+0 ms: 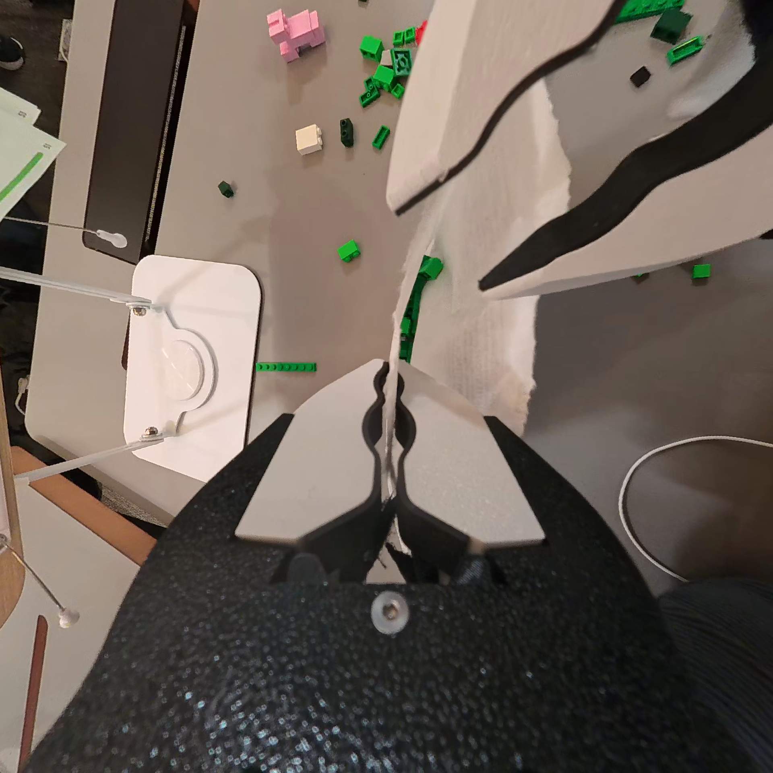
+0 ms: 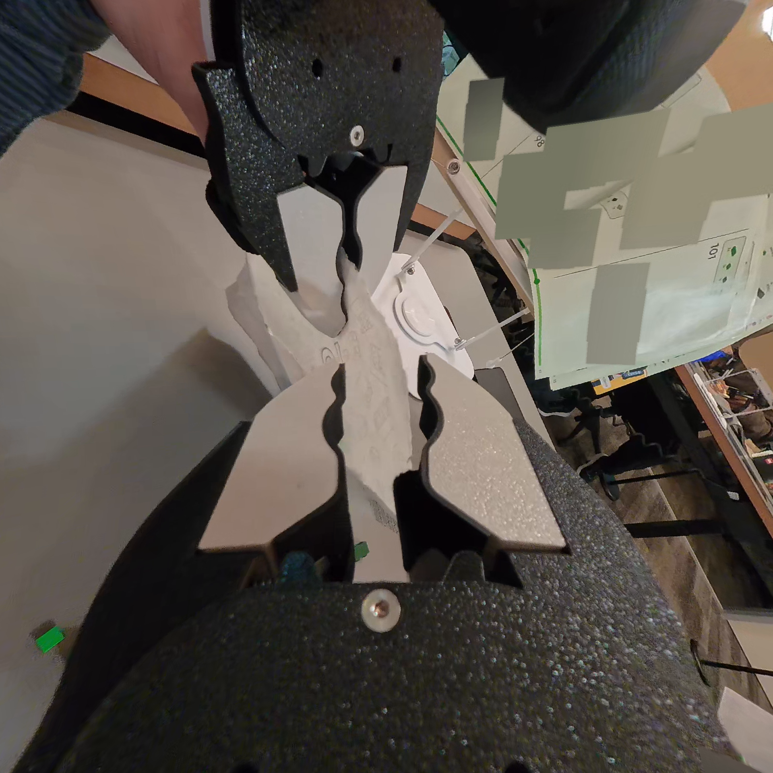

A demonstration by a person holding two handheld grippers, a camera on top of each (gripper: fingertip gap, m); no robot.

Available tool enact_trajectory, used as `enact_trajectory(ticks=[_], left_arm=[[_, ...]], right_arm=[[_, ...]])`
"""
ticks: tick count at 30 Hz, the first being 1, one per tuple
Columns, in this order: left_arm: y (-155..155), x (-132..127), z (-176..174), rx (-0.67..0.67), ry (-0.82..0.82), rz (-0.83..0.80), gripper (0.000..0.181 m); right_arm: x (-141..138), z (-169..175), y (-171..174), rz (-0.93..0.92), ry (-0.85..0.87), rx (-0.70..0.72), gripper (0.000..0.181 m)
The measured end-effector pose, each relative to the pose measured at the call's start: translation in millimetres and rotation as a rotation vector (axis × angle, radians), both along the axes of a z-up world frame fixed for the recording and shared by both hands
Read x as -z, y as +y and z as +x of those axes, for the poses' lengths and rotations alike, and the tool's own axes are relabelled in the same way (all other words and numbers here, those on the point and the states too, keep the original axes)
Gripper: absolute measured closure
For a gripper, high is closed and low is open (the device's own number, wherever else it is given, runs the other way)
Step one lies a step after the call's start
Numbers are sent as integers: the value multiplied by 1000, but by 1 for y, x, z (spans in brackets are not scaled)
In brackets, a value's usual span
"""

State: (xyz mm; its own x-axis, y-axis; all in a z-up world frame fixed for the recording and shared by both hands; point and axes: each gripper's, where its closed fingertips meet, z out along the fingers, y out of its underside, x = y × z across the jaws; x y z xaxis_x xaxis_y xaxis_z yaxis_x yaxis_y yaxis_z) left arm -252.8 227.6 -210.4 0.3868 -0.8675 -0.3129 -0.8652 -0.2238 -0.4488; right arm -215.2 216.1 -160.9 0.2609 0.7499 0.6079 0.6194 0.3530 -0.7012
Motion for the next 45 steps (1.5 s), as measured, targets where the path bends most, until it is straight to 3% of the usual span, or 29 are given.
enact_trajectory(ticks=[7,12,20,25,31,38,45], left_arm=[[2,1,1,2,3,3,181],[3,3,0,-3,13,1,181],[5,3,0,1,-1,3,181],[7,4,-1,-13,14,5,181],[8,7,-2,-21,27,-1,181],[12,11,-8,-44,15,-20,181],[29,-1,-17,-152,-80,18,181]], right_arm=[[-11,16,6,54,68,62,145],[-13,67,23,51,198,188,145],[48,196,88,14,408,546,150],[68,231,104,-7,475,654,151],[74,231,101,7,430,642,154],[67,221,95,-34,526,589,156],[74,209,95,-44,509,547,158]])
